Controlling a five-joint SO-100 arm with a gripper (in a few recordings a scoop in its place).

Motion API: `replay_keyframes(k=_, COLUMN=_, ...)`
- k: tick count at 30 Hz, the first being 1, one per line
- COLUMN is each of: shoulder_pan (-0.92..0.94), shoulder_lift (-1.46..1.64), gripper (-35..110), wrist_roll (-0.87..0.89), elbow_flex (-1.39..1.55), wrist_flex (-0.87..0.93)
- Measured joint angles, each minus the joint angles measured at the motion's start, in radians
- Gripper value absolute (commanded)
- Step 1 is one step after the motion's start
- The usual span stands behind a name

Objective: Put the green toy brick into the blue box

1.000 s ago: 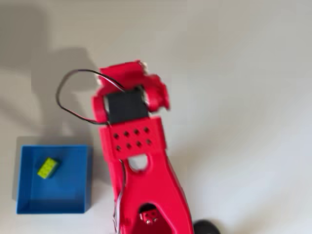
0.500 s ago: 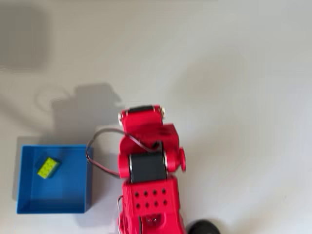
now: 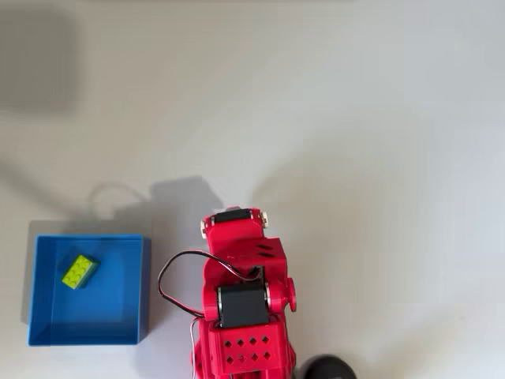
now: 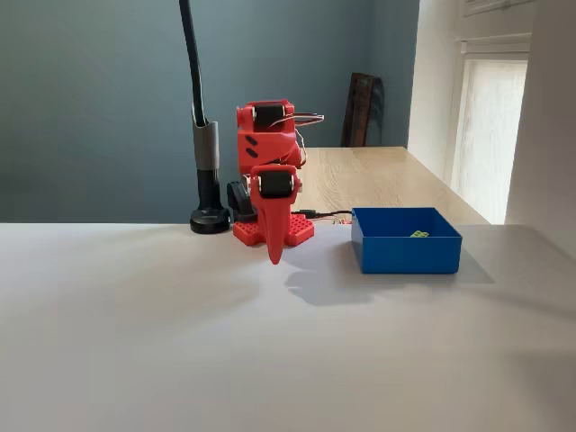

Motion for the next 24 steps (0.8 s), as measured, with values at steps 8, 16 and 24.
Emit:
replay_keyframes(k=8, shoulder_pan=0.018, shoulder_lift=0.1, gripper=0, wrist_roll=-0.018, elbow_flex=0.114, wrist_flex=-0.008)
replay_keyframes(k=16, shoulder_pan=0.015, shoulder_lift=0.127, gripper=0, wrist_roll=-0.009, elbow_flex=0.115, wrist_flex=-0.008)
replay_keyframes(k=24, shoulder_pan=0.015, shoulder_lift=0.127, gripper=0, wrist_roll=-0.009, elbow_flex=0.115, wrist_flex=-0.008)
